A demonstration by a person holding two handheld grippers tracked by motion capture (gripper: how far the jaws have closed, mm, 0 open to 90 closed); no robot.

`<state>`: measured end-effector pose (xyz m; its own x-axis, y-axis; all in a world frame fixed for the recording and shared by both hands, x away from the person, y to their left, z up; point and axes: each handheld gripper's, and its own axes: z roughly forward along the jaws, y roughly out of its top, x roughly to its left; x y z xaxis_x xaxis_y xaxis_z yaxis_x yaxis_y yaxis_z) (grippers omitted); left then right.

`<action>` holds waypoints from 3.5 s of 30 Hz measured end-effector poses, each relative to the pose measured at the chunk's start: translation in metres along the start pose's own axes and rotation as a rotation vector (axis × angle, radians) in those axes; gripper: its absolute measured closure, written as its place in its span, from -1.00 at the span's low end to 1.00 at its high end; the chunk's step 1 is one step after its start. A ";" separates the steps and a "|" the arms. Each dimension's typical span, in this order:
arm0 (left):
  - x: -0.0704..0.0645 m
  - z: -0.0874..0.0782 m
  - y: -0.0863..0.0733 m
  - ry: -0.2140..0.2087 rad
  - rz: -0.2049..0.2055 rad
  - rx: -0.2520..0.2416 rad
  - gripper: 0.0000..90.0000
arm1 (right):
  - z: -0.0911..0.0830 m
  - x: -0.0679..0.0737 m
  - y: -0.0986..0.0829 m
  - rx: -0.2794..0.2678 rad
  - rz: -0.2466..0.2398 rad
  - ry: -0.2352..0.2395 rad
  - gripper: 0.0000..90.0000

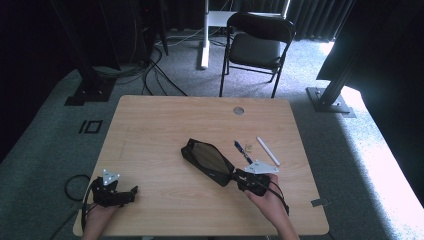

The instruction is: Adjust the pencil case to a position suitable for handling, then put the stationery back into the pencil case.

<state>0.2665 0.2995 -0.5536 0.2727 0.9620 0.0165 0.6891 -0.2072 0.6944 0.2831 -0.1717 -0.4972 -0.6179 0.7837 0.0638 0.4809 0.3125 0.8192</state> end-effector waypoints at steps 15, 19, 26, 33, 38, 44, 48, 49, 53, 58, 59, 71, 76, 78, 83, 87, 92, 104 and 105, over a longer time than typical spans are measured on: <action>0.000 0.000 0.000 0.000 0.000 0.000 -0.99 | -0.040 -0.015 -0.032 0.014 0.025 -0.045 0.61; 0.000 0.000 0.000 0.000 0.000 0.000 -0.99 | -0.050 -0.019 -0.040 0.017 0.035 -0.060 0.61; 0.000 0.000 0.000 0.000 0.000 0.000 -0.99 | -0.062 -0.021 -0.048 0.016 0.058 -0.066 0.61; 0.000 0.000 0.000 0.000 0.000 0.000 -0.99 | -0.072 -0.019 -0.057 0.011 0.068 -0.074 0.61; 0.000 0.000 0.000 0.000 0.000 0.000 -0.99 | -0.078 -0.019 -0.064 0.015 0.076 -0.083 0.61; 0.000 0.000 0.000 0.000 0.000 0.000 -0.99 | -0.088 -0.019 -0.070 0.012 0.070 -0.098 0.61; 0.000 0.000 0.000 0.000 0.000 0.000 -0.99 | -0.094 -0.021 -0.076 0.003 0.097 -0.109 0.61; 0.000 0.000 0.000 0.000 0.000 0.000 -0.99 | -0.095 -0.021 -0.077 -0.001 0.103 -0.111 0.61; 0.000 0.000 0.000 0.000 0.000 0.000 -0.99 | -0.098 -0.022 -0.080 0.001 0.107 -0.111 0.61; 0.000 0.000 0.000 0.000 0.000 0.000 -0.99 | -0.098 -0.022 -0.079 -0.001 0.103 -0.115 0.60; 0.000 0.000 0.000 0.000 0.000 0.000 -0.99 | -0.098 -0.022 -0.079 0.000 0.103 -0.115 0.60; 0.000 0.000 0.000 0.000 0.000 0.000 -0.99 | -0.099 -0.026 -0.077 -0.011 0.122 -0.120 0.37; 0.000 0.000 0.000 0.000 0.000 0.000 -0.99 | -0.101 -0.028 -0.073 -0.023 0.127 -0.117 0.28; 0.000 0.000 0.000 0.000 0.000 0.000 -0.99 | -0.102 -0.028 -0.070 -0.031 0.124 -0.118 0.24; 0.000 0.000 0.000 0.000 0.002 0.001 -0.99 | -0.103 -0.034 -0.061 -0.060 0.122 -0.128 0.19; 0.000 0.000 0.000 0.000 0.002 0.001 -0.99 | -0.103 -0.042 -0.056 -0.089 0.128 -0.142 0.14; 0.000 0.000 0.000 0.000 0.002 0.001 -0.99 | -0.098 -0.056 -0.054 -0.102 0.130 -0.175 0.05; 0.000 0.000 0.000 0.000 0.002 0.001 -0.99 | -0.078 -0.090 -0.045 -0.097 0.136 -0.219 -0.04; 0.000 0.000 0.000 0.001 0.002 0.001 -0.99 | -0.075 -0.093 -0.045 -0.092 0.142 -0.221 -0.04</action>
<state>0.2665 0.2995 -0.5535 0.2734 0.9617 0.0182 0.6893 -0.2091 0.6937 0.2719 -0.2991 -0.4973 -0.3931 0.9172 0.0641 0.4879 0.1491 0.8601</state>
